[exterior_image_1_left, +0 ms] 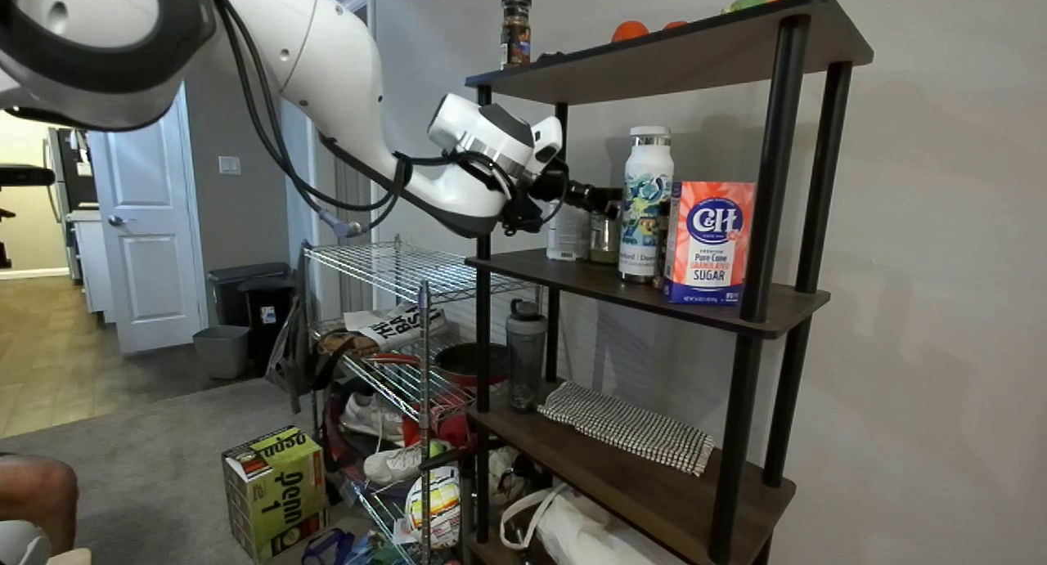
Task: Remove the spice shaker from the second shelf and put it on the first shelf to the left
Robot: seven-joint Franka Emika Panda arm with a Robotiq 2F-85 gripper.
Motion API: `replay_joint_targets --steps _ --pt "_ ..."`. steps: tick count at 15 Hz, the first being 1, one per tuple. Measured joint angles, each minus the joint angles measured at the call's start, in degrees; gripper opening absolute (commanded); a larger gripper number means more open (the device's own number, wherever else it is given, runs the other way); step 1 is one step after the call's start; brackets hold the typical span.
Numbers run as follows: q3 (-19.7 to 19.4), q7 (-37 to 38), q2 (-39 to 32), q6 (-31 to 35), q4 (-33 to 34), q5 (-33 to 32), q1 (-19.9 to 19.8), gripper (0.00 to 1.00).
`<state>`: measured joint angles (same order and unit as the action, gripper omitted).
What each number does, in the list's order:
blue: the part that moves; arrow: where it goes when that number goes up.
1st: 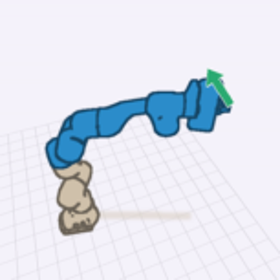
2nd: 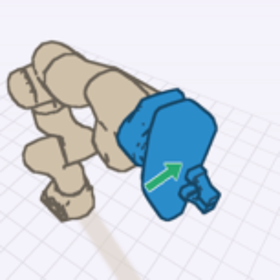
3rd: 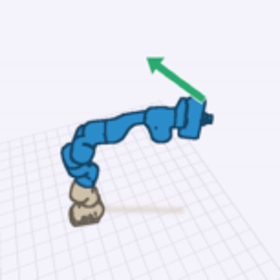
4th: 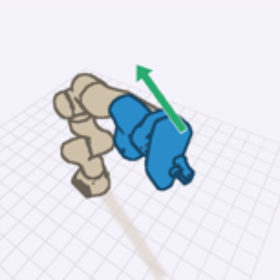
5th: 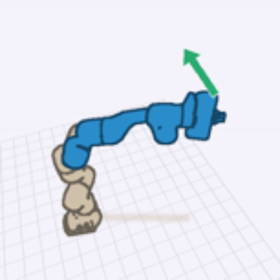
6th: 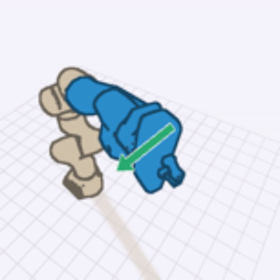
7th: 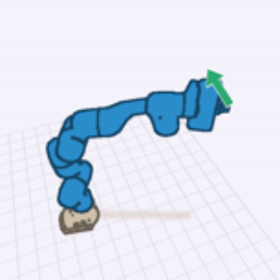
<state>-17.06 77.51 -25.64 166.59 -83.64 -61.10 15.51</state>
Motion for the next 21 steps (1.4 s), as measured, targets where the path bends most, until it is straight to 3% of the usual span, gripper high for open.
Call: replay_joint_targets --steps 10,21 --pt "-0.6 0.0 10.5 2.4 -13.8 -3.3 1.5 0.31" --pt "-2.7 3.8 17.5 2.3 -24.0 -9.6 1.9 0.31"
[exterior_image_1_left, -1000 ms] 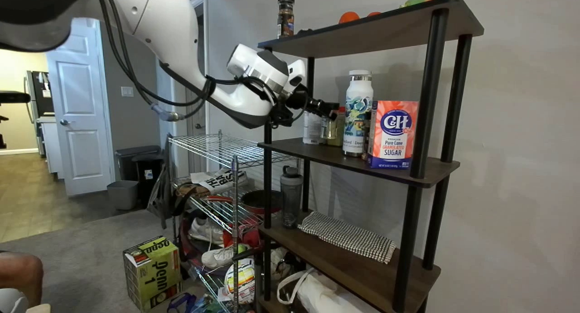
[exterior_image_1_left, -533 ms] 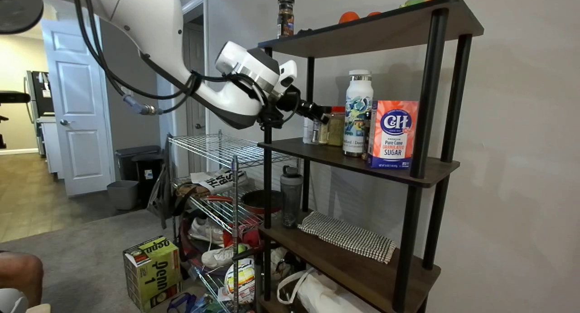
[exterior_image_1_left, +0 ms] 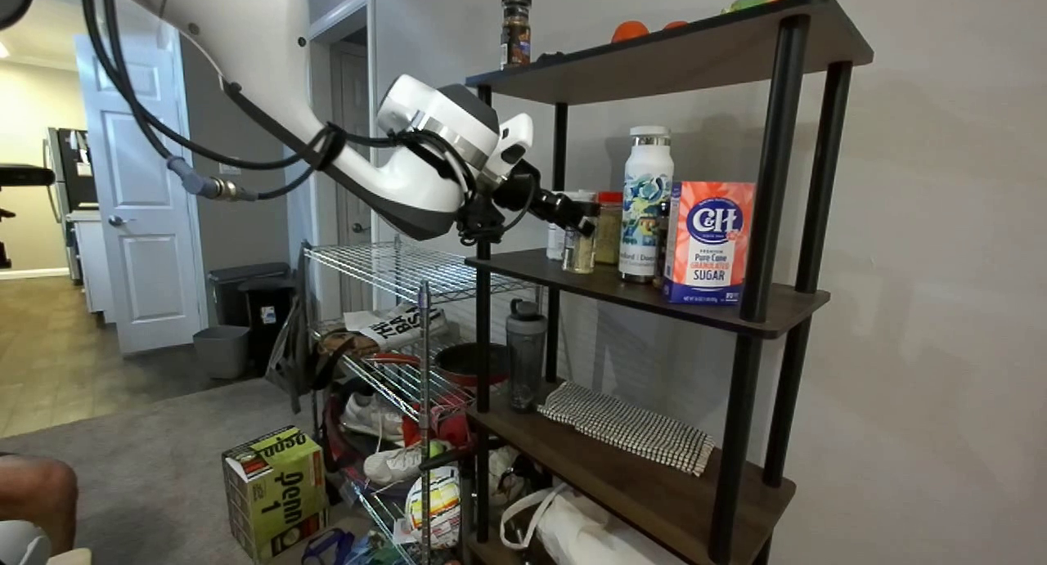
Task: Remove the spice shaker from the second shelf and put it on the first shelf to the left
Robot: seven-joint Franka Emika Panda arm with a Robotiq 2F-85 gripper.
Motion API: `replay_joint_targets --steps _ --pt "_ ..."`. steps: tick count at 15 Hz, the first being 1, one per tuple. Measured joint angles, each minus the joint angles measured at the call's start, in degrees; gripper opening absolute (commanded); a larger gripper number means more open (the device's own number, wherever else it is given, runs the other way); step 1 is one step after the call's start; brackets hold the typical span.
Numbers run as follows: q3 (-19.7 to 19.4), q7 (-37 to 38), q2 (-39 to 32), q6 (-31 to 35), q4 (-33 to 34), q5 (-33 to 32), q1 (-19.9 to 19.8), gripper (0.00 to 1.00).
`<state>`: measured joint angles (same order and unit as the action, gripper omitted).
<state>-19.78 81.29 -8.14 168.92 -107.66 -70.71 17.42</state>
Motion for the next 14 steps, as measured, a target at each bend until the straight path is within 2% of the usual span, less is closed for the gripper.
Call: replay_joint_targets --steps 6,14 --pt "-1.2 0.6 3.9 0.0 -3.4 -0.7 0.0 0.31" --pt "-0.6 -2.4 18.1 0.0 -15.7 -1.7 0.1 0.31"
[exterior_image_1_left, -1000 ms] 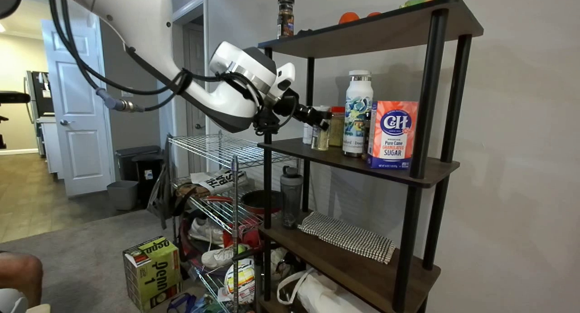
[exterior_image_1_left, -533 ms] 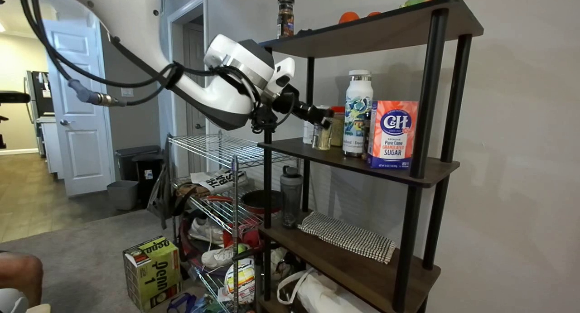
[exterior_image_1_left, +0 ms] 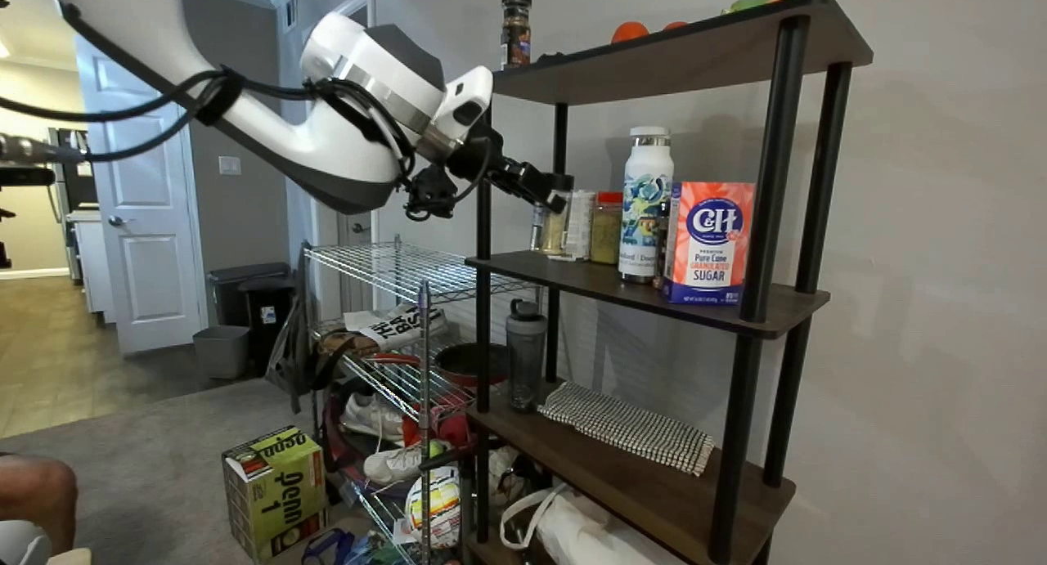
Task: Remove the spice shaker from the second shelf and put it on the first shelf to the left
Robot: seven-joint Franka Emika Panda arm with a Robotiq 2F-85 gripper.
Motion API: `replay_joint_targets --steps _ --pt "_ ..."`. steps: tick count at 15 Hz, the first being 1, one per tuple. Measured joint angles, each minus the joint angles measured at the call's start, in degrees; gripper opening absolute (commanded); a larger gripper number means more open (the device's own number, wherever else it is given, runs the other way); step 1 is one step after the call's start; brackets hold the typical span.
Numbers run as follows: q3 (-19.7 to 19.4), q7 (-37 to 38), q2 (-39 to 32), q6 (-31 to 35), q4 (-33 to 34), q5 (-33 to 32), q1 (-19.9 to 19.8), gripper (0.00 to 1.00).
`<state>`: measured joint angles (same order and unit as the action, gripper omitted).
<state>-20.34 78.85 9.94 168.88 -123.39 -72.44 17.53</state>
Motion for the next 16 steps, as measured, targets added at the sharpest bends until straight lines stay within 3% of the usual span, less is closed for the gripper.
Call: replay_joint_targets --steps 8,13,16 --pt "0.7 -6.0 12.5 -1.3 -9.2 1.2 0.6 0.31" --pt "0.7 -15.5 17.7 -4.9 -9.6 7.4 4.9 0.31" --pt "1.6 -17.4 20.6 -7.5 -7.9 8.6 7.6 0.31"
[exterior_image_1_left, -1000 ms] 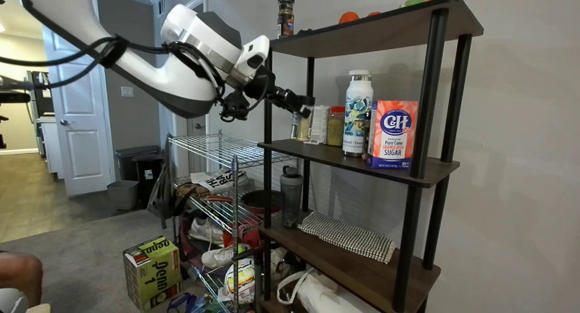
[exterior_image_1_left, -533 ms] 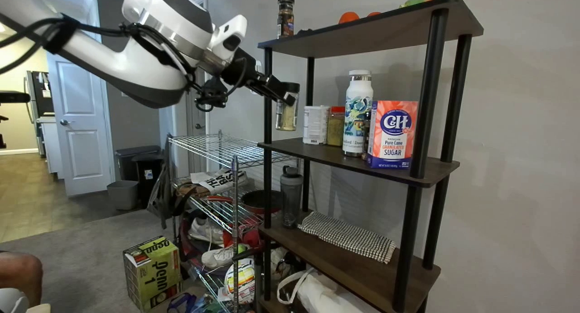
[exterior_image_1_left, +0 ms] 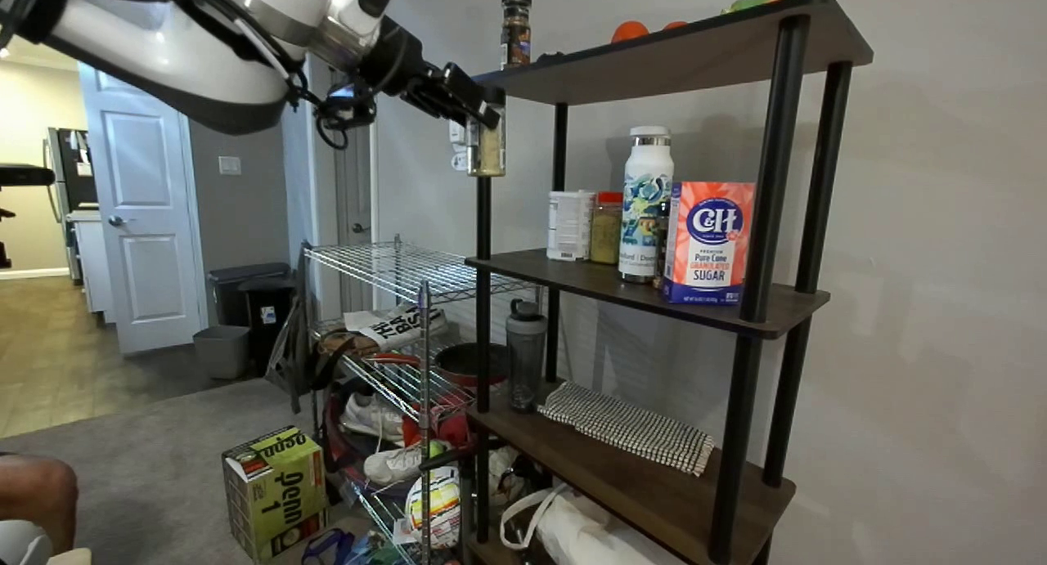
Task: Remove the spice shaker from the second shelf and put it on the first shelf to the left
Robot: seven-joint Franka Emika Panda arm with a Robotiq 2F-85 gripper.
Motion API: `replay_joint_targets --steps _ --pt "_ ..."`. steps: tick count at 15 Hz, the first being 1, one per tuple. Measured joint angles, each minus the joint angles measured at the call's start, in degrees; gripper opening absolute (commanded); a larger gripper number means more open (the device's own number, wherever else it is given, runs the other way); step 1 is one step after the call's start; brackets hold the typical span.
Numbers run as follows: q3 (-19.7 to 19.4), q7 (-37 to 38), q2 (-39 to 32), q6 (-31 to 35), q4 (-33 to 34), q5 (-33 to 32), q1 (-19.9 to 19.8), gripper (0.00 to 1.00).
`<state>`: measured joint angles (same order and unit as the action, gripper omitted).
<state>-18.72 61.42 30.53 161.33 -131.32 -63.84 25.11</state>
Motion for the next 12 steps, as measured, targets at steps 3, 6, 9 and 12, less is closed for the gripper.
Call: replay_joint_targets --steps 3,6,9,12 --pt "1.6 -3.1 1.2 -1.6 2.7 3.9 0.8 0.31" --pt "9.1 -11.8 0.8 -1.6 5.2 15.1 -6.5 0.31" --pt "16.0 -18.4 0.0 -1.6 8.3 23.8 -12.8 0.31" --pt "21.9 -23.2 -1.0 -1.7 11.9 30.0 -18.2 0.31"
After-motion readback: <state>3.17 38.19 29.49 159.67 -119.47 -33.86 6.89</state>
